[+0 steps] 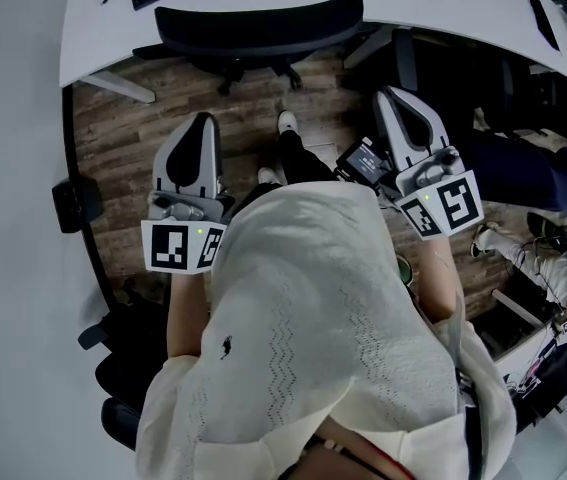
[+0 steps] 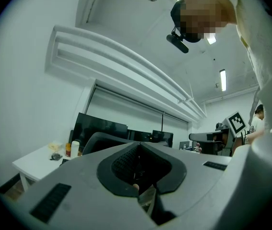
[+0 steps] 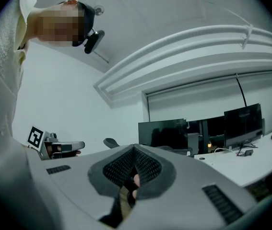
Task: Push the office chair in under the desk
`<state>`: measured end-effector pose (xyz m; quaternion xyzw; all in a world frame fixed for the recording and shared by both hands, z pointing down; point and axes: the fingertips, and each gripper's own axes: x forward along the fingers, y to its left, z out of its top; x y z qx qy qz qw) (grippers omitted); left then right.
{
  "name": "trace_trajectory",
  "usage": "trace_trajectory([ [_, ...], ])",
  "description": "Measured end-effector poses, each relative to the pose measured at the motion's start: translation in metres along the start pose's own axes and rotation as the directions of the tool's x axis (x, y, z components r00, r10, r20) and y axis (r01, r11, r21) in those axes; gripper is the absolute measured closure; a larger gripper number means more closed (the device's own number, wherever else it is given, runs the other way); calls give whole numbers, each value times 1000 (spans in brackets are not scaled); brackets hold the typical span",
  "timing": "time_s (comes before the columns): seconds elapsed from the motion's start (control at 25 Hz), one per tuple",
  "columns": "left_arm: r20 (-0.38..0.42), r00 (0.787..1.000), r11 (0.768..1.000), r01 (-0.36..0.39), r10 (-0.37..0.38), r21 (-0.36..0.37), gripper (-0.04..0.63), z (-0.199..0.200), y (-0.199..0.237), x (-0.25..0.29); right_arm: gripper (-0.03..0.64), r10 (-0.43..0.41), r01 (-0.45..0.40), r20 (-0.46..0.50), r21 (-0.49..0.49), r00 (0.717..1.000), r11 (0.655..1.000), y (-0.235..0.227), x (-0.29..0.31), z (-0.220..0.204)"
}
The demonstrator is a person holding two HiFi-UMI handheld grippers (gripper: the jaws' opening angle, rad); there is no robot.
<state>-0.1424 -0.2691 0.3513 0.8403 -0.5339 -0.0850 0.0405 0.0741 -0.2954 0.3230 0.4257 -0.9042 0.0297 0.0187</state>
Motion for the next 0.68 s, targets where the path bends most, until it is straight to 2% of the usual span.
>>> trace_trajectory([
  [0.68, -13, 1000, 1000, -16, 16, -6, 577, -8, 4, 1, 617, 7, -7, -11, -1, 1000, 1000, -2, 5, -4],
])
